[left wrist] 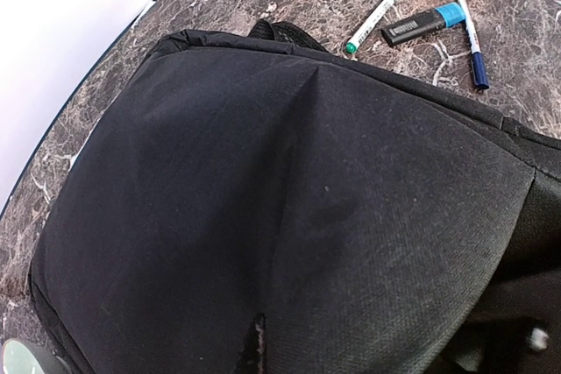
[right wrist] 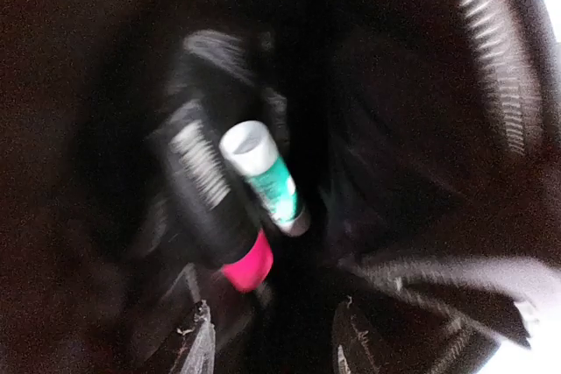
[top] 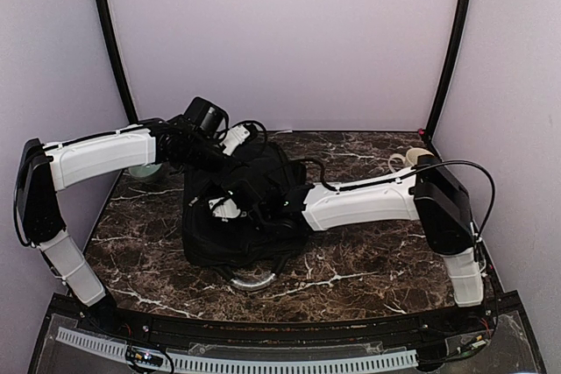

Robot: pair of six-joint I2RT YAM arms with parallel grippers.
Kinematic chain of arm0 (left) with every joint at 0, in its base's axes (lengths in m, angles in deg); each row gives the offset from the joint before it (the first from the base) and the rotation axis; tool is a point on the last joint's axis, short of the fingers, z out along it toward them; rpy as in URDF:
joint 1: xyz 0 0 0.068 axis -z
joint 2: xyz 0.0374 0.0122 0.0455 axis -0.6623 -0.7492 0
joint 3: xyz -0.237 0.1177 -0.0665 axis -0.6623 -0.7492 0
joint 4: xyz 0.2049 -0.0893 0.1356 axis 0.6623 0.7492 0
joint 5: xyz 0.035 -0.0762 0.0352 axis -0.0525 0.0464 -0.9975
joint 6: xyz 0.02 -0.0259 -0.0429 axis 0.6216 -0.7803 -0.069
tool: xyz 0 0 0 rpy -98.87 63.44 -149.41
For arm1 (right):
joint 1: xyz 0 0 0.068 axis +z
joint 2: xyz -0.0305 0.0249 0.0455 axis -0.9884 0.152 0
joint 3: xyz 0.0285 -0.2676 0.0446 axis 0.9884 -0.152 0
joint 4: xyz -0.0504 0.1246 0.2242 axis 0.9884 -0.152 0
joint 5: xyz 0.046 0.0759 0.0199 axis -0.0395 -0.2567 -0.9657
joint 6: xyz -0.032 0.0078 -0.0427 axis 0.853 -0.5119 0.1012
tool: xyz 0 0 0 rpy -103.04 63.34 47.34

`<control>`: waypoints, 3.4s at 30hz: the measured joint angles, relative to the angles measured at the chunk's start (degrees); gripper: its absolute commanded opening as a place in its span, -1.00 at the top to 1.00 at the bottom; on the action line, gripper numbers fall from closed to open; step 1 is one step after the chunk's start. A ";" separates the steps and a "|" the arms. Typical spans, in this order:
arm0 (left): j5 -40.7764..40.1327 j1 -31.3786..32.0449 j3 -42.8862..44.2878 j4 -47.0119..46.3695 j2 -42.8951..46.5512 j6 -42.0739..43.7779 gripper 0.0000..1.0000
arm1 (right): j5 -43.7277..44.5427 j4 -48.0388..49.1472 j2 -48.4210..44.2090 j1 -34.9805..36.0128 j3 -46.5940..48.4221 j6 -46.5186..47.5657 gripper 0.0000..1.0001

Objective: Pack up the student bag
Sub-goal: Place the pen in the lower front pocket of the bag, then adjust the pen at the center of the board.

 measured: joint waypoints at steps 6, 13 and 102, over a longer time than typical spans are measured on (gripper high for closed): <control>-0.26 0.02 0.00 -0.02 0.00 0.07 1.00 | -3.63 -9.38 -6.58 4.24 -2.27 -6.19 0.09; -0.81 0.04 -0.02 -0.04 0.04 0.15 1.00 | -10.64 -21.20 -14.91 8.09 -4.33 -14.88 0.10; 0.26 0.04 0.00 0.66 -0.76 0.07 0.97 | -54.80 -45.68 -11.02 -45.35 -16.39 -25.57 0.12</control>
